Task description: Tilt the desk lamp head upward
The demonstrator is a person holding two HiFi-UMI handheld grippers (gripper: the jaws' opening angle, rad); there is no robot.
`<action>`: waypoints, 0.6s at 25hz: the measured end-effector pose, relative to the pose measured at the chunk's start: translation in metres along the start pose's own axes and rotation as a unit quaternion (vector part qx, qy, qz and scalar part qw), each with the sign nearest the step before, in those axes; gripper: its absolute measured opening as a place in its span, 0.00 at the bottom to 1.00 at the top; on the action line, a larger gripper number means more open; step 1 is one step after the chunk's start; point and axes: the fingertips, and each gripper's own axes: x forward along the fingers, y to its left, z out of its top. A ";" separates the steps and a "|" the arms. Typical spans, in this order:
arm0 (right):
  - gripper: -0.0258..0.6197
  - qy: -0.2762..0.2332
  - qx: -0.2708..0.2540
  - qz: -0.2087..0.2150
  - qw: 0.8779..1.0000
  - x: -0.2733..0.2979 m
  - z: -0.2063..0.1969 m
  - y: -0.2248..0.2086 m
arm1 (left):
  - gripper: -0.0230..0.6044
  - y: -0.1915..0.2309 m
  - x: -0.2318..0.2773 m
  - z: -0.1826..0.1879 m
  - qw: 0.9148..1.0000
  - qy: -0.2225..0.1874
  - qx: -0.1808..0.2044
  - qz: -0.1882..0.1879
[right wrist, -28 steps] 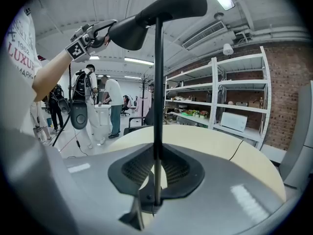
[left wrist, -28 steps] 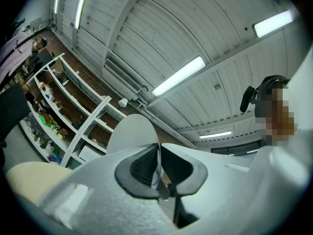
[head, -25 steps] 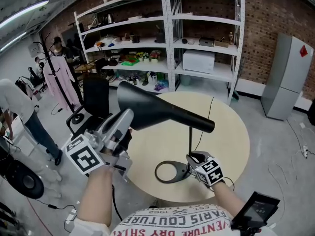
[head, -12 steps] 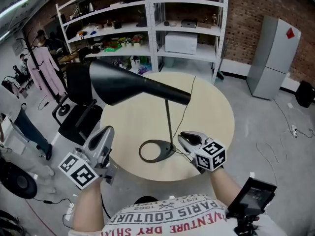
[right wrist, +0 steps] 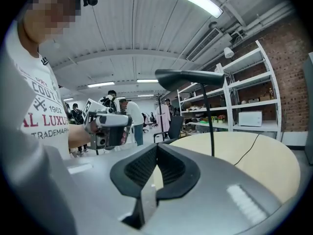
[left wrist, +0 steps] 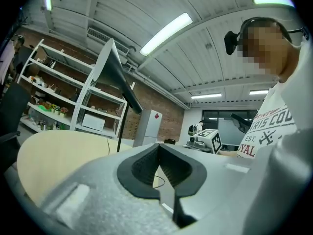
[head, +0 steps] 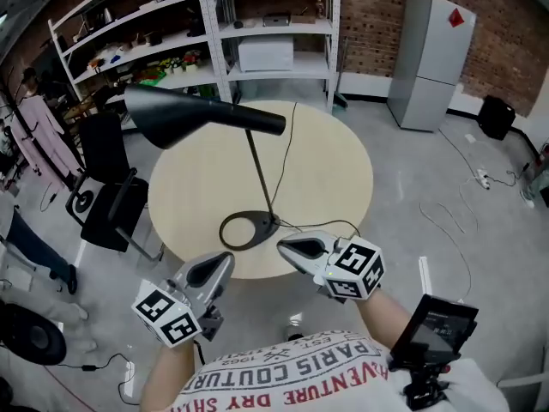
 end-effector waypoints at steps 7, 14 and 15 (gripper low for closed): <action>0.05 0.001 0.012 0.008 1.000 -0.056 -0.014 0.122 | 0.04 -0.086 -0.060 -0.044 1.000 0.020 -0.010 -0.022; 0.05 -0.011 0.023 0.020 0.999 -0.094 -0.020 0.187 | 0.04 -0.156 -0.093 -0.061 0.999 0.025 -0.007 -0.041; 0.05 -0.018 0.023 0.021 0.999 -0.098 -0.018 0.193 | 0.04 -0.166 -0.096 -0.061 0.999 0.028 -0.002 -0.043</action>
